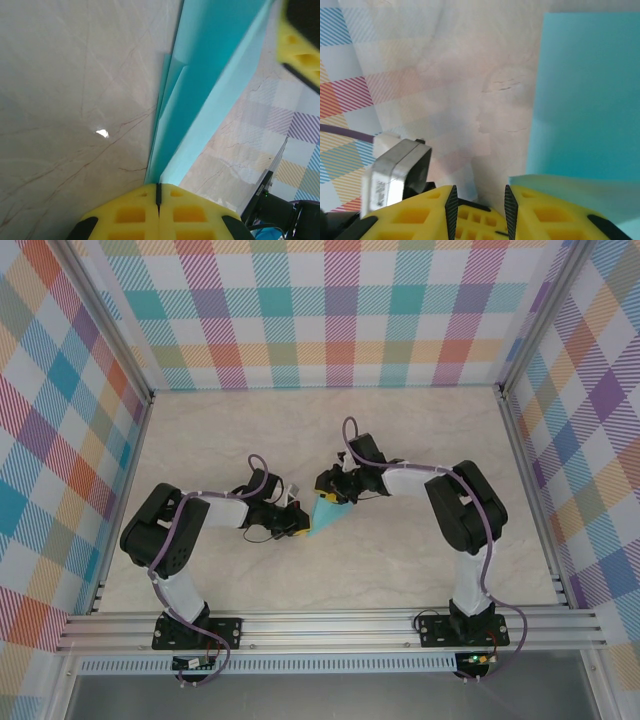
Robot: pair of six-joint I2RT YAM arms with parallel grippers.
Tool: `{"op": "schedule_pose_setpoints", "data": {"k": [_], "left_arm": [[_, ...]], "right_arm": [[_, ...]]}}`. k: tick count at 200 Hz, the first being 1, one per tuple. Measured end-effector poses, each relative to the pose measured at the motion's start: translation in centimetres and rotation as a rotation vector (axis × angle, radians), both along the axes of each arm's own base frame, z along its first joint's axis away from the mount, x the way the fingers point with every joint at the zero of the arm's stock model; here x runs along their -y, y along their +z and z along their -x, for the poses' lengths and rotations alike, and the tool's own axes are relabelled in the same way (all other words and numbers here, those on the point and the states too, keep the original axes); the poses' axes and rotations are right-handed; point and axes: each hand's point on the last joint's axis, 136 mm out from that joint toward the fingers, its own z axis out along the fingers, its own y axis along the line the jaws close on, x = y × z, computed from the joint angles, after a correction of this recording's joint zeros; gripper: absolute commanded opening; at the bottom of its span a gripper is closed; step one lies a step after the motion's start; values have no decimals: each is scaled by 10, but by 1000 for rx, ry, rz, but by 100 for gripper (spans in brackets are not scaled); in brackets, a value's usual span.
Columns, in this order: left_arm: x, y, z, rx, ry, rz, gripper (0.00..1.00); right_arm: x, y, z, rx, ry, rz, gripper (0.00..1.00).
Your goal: Fold a paper plane with a square sheet of paper (pick it up from the middle)
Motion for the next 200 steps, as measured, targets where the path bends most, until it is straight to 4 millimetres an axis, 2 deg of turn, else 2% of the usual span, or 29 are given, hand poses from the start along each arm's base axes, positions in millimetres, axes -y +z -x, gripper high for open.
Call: {"op": "schedule_pose_setpoints", "data": {"k": [18, 47, 123, 170, 189, 200], "left_arm": [[0, 0, 0, 0, 1, 0, 0], [0, 0, 0, -3, 3, 0, 0], [0, 0, 0, 0, 10, 10, 0], [-1, 0, 0, 11, 10, 16, 0], [-1, 1, 0, 18, 13, 12, 4], [-3, 2, 0, 22, 19, 5, 9]], "right_arm": [[2, 3, 1, 7, -4, -2, 33], [6, -6, 8, -19, -3, 4, 32], [-4, -30, 9, -78, 35, -22, 32], [-6, -31, 7, -88, 47, -16, 31], [-6, -32, 7, -85, 53, 2, 30], [-5, -33, 8, -83, 57, 16, 30]]}}
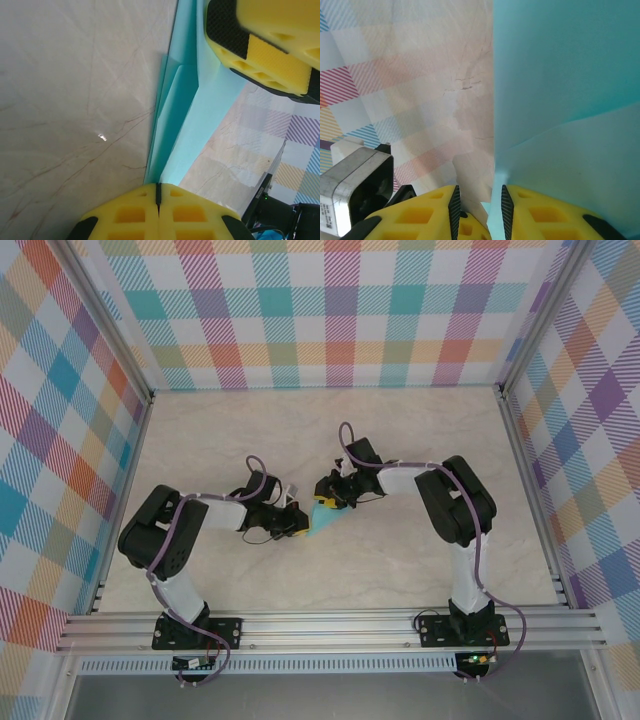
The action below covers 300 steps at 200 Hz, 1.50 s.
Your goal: Fold a paper plane with a square sheet of paper (pick it up from the middle)
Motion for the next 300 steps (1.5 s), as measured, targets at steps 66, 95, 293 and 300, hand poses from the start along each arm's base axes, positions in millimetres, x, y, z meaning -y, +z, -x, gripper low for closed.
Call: {"op": "schedule_pose_setpoints", "data": {"k": [66, 95, 293, 300], "left_arm": [[-15, 24, 8, 22, 22, -74, 25], [-17, 46, 1, 71, 35, -82, 21], [25, 46, -15, 49, -49, -18, 18], [27, 43, -14, 40, -54, -14, 18]], "right_arm": [[2, -5, 1, 17, 22, 75, 28], [2, -5, 1, 19, 28, 78, 27], [2, -6, 1, 15, 29, 80, 26], [2, -6, 1, 15, 29, 80, 26]]}}
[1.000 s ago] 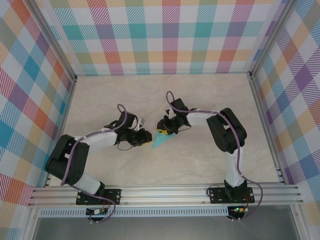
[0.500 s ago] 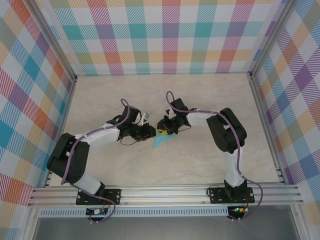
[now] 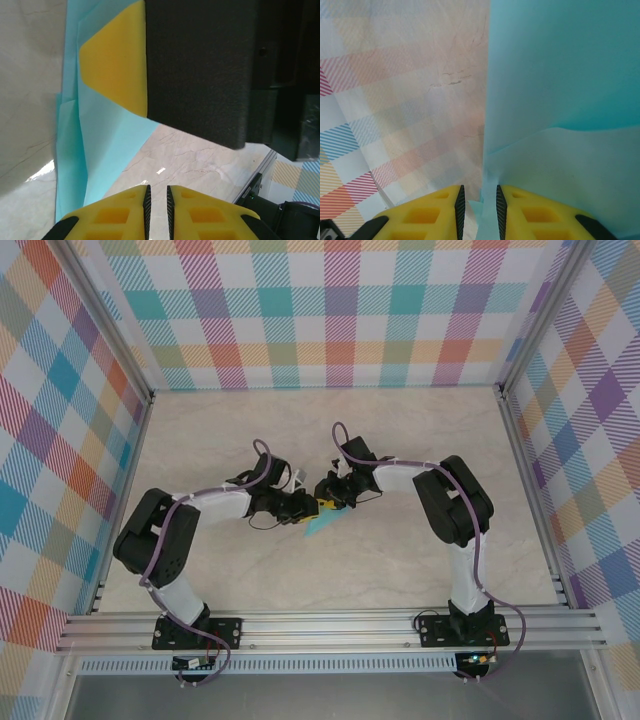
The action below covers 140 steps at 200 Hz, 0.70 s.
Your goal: Fold a paper plane with a square sheet of paper (pick it up from the middle)
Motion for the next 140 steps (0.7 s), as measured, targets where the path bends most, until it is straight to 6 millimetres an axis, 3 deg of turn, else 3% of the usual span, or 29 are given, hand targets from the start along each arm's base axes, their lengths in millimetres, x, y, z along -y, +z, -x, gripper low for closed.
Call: {"op": "schedule_pose_setpoints", "data": {"k": [51, 140], "left_arm": [[7, -15, 1, -54, -17, 13, 18], [-3, -42, 11, -81, -42, -46, 15]], "right_arm": [[0, 0, 0, -1, 0, 0, 26], [0, 0, 0, -1, 0, 0, 26]]}}
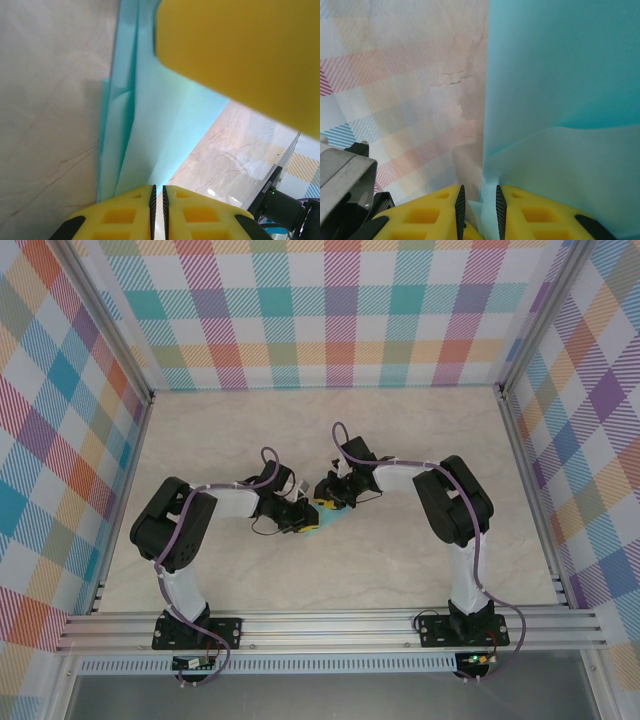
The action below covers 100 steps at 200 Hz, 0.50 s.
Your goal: Fold a paper plane with a square sheet of paper (pick it up from the middle)
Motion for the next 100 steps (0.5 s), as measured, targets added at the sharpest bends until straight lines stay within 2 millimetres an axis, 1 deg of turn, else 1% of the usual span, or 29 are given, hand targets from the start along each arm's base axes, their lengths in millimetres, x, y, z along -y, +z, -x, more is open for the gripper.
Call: {"op": "schedule_pose_setpoints", "data": {"k": [23, 45, 74, 100], "left_arm": [[-3, 0, 1, 16, -6, -2, 15], [-7, 3, 7, 16, -9, -6, 17], [-10, 16, 11, 25, -10, -8, 20], [-8, 28, 12, 50, -21, 11, 23]], "right_arm": [[0, 0, 0, 0, 0, 0, 26], [0, 0, 0, 0, 0, 0, 26], [0, 0, 0, 0, 0, 0, 26], [0, 0, 0, 0, 0, 0, 26]]}}
